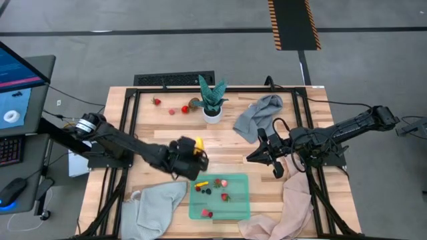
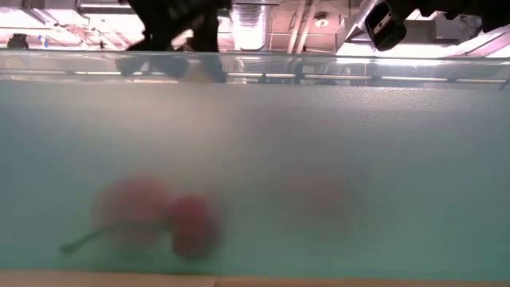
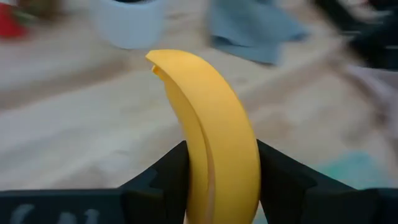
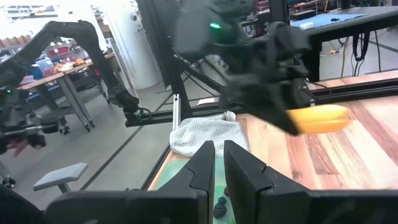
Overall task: Pick and placing Produce into tupperware
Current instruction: Put the yellow banana into the green bin
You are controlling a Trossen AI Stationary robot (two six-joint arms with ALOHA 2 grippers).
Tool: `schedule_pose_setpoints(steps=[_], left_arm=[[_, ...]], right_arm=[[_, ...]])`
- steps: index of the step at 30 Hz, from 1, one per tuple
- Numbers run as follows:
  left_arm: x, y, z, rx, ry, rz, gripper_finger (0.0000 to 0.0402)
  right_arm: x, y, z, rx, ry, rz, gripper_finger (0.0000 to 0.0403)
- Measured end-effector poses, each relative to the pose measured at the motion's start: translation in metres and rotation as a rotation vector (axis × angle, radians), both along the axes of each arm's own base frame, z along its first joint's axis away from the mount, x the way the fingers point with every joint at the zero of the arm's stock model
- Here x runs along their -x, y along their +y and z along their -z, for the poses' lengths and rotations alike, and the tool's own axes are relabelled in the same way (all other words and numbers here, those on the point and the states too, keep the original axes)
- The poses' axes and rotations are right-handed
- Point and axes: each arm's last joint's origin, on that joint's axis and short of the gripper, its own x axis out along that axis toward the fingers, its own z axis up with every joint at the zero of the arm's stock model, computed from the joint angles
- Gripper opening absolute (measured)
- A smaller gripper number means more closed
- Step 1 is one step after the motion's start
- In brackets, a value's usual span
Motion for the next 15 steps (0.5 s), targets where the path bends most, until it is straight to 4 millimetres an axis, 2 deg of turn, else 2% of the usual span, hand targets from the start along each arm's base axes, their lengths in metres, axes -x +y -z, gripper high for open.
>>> schedule_pose_setpoints(steps=[6,12,15], left_arm=[[0.003,-0.043,-0.007,0.030,-0.141,0.122,0.0146],[0.007,-0.079,-0.010,0.009,-0.212,0.295,0.0146],[0.000,-0.094,-0.006,0.010,-0.253,0.379,0.0145]], right_arm=[[0.000,0.000,0.000,0.000,0.001,0.000,0.0059],[0.000,0.000,0.000,0.000,0.001,0.000,0.0059],[0.000,0.000,0.000,0.001,0.002,0.000,0.0059]])
